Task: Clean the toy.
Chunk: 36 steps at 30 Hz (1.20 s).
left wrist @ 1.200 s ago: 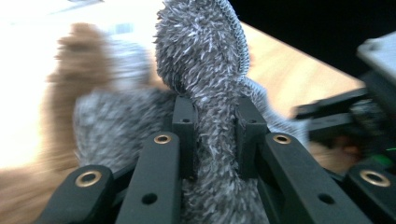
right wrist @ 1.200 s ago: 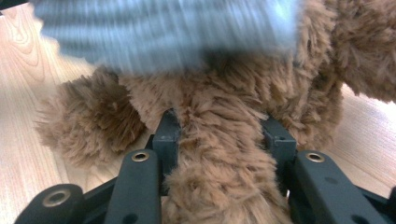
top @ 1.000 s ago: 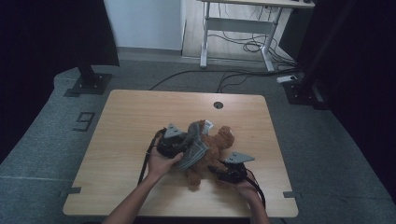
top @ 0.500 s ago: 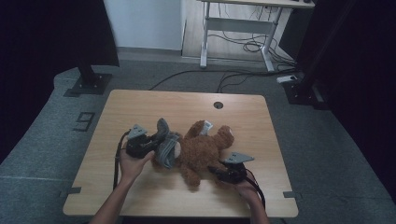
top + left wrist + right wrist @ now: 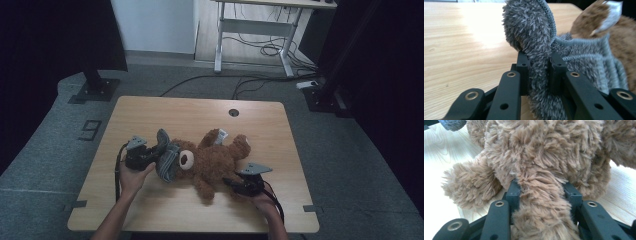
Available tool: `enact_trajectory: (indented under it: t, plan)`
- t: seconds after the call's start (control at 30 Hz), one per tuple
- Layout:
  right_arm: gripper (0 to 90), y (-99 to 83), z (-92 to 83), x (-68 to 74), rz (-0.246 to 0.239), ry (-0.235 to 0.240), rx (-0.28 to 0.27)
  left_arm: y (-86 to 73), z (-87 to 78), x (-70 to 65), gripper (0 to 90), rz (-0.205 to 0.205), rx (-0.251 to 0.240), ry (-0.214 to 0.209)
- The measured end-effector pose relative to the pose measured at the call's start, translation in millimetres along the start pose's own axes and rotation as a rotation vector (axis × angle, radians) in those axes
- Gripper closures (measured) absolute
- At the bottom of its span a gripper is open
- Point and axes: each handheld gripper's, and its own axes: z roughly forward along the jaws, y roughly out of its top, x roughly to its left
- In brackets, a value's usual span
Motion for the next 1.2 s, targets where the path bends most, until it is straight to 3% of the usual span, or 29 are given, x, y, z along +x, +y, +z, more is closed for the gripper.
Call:
enact_trajectory:
  t: [0.03,0.07,0.2,0.23,0.27,0.3,0.37,0.4,0.43,0.47,0.5,0.53,0.63,0.7,0.8,0.83,0.93,1.07,1.1,1.2]
  plan:
    - [59.1,-0.1,-0.3,-0.6,0.002,-0.002,0.000,6.2,-1.7,-12.6,74.6,0.031,-0.016,-0.021]
    - [59.1,-0.1,-0.3,-0.6,0.002,-0.002,0.000,6.2,-1.7,-12.6,74.6,0.031,-0.016,-0.021]
    - [59.1,-0.3,-0.1,-0.9,0.005,-0.002,-0.003,22.4,1.9,-44.2,74.7,0.080,-0.042,-0.097]
    - [59.0,-0.5,-0.2,-1.1,0.006,-0.001,-0.004,29.0,10.0,-61.4,74.6,0.114,-0.027,-0.129]
    - [59.0,-0.5,-0.2,-1.1,0.006,-0.001,-0.004,29.0,10.0,-61.4,74.6,0.114,-0.027,-0.129]
    - [59.0,-0.7,-0.2,-1.2,0.009,0.002,-0.006,33.7,22.3,-76.7,74.5,0.136,-0.001,-0.171]
    - [59.0,-0.8,-0.1,-1.2,0.008,0.001,-0.006,35.3,28.8,-84.0,74.5,0.140,0.010,-0.196]
    - [58.8,-0.9,-0.1,-1.3,0.009,0.001,-0.007,36.7,41.5,-101.0,74.5,0.159,0.035,-0.221]
    - [58.8,-1.0,0.0,-1.5,0.012,0.003,-0.008,36.9,47.6,-109.7,74.5,0.171,0.045,-0.234]
    - [58.8,-1.0,0.0,-1.5,0.012,0.003,-0.008,36.9,47.6,-109.7,74.5,0.171,0.045,-0.234]
    - [58.7,-1.1,-0.1,-1.9,0.014,0.006,-0.007,36.5,59.3,-126.7,74.5,0.185,0.062,-0.265]
    - [58.7,-1.1,-0.1,-1.9,0.014,0.006,-0.007,36.5,59.3,-126.7,74.5,0.185,0.062,-0.265]
    - [58.7,-1.3,-0.1,-1.8,0.010,0.003,-0.008,31.0,78.0,-149.1,74.1,0.220,0.107,-0.287]
    - [58.7,-1.3,-0.2,-1.7,0.010,0.003,-0.008,25.2,87.2,-153.2,74.1,0.234,0.131,-0.276]
    - [58.7,-1.6,-0.2,-1.8,0.014,0.003,-0.005,17.1,93.7,-147.0,74.3,0.206,0.132,-0.284]
    - [58.8,-1.7,0.1,-2.3,0.015,0.006,-0.005,16.0,91.4,-141.1,74.4,0.189,0.125,-0.292]
    - [58.9,-1.6,0.4,-2.2,0.017,0.009,-0.005,15.3,87.4,-137.8,74.4,0.196,0.119,-0.279]
    - [59.1,-1.8,0.1,-2.5,0.023,0.011,-0.004,14.3,73.6,-122.2,74.5,0.210,0.097,-0.205]
    - [59.1,-1.8,0.1,-2.5,0.023,0.011,-0.004,14.3,73.6,-122.2,74.5,0.210,0.097,-0.205]
    - [59.1,-2.4,0.1,-3.3,0.027,0.020,-0.004,11.8,62.5,-102.4,74.5,0.173,0.084,-0.184]
